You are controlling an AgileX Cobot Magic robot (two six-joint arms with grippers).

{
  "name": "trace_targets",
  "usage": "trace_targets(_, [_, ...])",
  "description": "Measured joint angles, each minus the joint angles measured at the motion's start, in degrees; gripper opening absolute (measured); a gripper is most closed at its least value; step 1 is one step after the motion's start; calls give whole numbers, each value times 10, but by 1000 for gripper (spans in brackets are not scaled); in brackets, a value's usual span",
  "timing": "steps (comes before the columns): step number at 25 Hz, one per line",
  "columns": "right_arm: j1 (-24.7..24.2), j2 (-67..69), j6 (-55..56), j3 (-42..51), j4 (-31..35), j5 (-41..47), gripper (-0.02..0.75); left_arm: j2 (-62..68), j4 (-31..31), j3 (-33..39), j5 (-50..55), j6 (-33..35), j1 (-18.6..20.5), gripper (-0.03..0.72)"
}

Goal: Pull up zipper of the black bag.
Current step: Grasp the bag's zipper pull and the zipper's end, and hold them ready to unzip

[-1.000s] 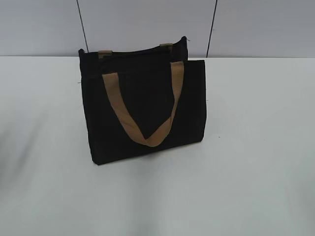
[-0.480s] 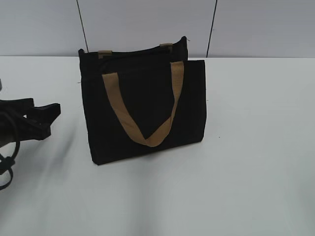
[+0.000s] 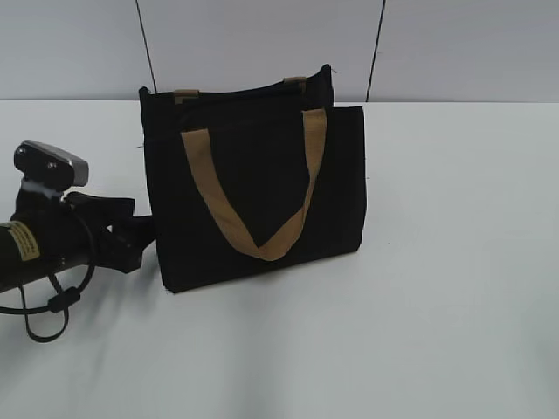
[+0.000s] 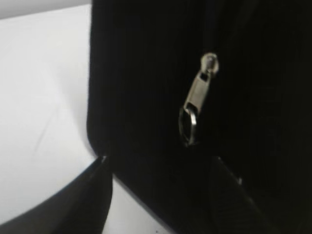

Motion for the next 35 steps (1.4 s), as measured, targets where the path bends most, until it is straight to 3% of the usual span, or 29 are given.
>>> trace_targets(8, [0,0,0,0,0,0,503,55,62,-30,-35,-24,0,415])
trace_targets(21, [0,0,0,0,0,0,503,76,107,-63,-51,-40,1,375])
trace_targets(27, [0,0,0,0,0,0,503,100,113,-63,-96,-46,1,317])
trace_targets(30, [0,0,0,0,0,0,503,100,115,-63,-100,-46,1,258])
trace_targets(35, [0,0,0,0,0,0,503,100,116,-63,-95,-46,1,30])
